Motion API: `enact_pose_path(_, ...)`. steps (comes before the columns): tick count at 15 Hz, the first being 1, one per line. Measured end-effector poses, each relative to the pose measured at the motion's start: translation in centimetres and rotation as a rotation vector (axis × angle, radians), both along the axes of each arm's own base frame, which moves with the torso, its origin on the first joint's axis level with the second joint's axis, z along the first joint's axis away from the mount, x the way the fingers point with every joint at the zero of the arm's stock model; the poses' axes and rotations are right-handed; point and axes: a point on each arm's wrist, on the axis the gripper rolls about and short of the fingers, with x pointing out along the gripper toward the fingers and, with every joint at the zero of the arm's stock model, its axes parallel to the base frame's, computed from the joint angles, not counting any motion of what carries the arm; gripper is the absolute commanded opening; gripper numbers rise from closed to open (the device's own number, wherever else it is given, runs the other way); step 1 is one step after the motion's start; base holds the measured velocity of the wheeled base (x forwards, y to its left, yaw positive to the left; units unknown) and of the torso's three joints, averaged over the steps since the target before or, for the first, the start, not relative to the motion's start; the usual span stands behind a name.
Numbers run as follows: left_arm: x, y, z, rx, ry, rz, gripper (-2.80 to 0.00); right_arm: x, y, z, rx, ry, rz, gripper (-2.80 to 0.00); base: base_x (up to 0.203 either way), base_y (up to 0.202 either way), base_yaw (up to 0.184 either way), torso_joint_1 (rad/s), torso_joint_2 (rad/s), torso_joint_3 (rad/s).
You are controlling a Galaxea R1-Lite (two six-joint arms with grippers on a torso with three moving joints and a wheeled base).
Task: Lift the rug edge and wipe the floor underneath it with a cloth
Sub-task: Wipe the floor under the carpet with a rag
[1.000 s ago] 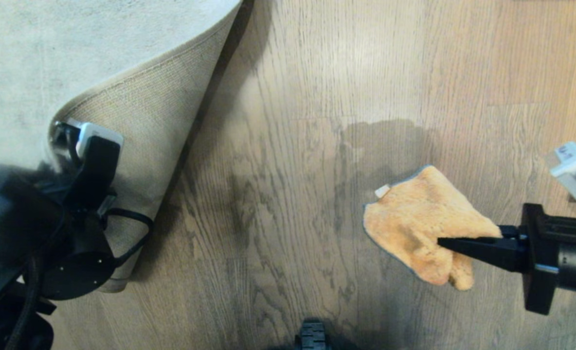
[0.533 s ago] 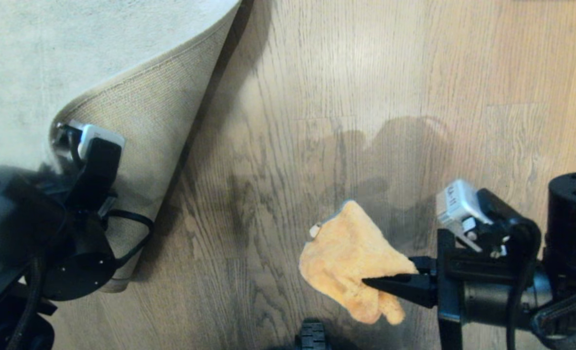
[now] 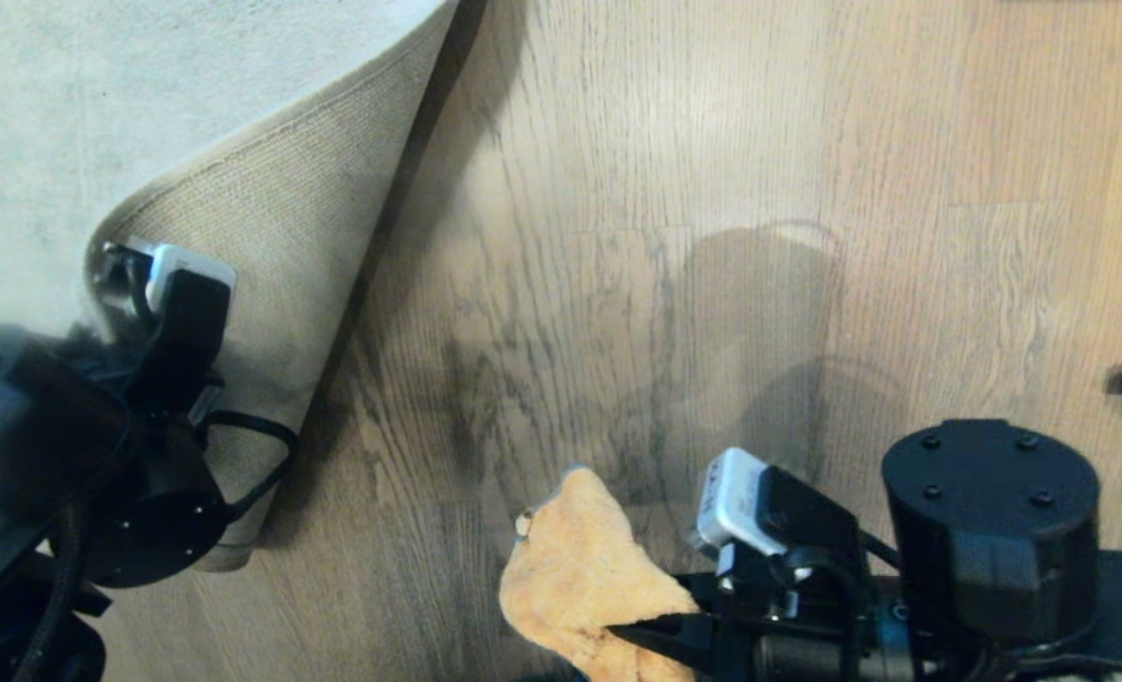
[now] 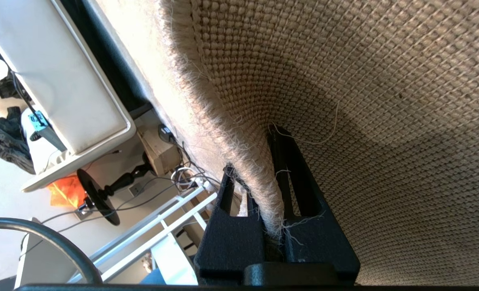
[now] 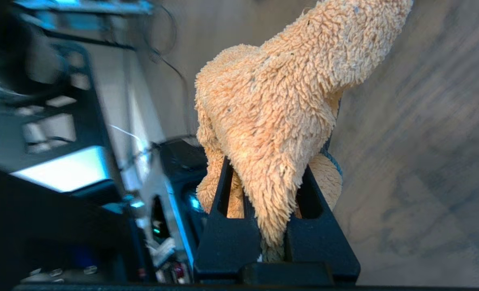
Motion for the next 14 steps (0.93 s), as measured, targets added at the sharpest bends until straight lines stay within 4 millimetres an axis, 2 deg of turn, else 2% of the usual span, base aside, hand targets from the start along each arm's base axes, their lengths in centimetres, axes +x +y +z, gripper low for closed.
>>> enact_pose_path(6,0.0,0.0,0.0,-0.001,-0.001,0.004,-2.8,0.3,3.4,-2.1,-0.078,0.009,-0.031,-2.8,0.0,0.0,0.0,0.0,0.0,0.0)
enact_pose_path(11,0.2,0.7,0.0,-0.003,-0.003,0.031,-2.8,2.5,8.0,-3.0,-0.035,0.022,-0.04,-2.8,0.0,0.0,0.0,0.0,0.0,0.0)
enact_pose_path(14,0.3,1.0,0.0,-0.005,-0.006,0.047,-2.8,3.7,10.1,-4.3,-0.024,0.052,-0.054,-2.8,0.0,0.0,0.0,0.0,0.0,0.0)
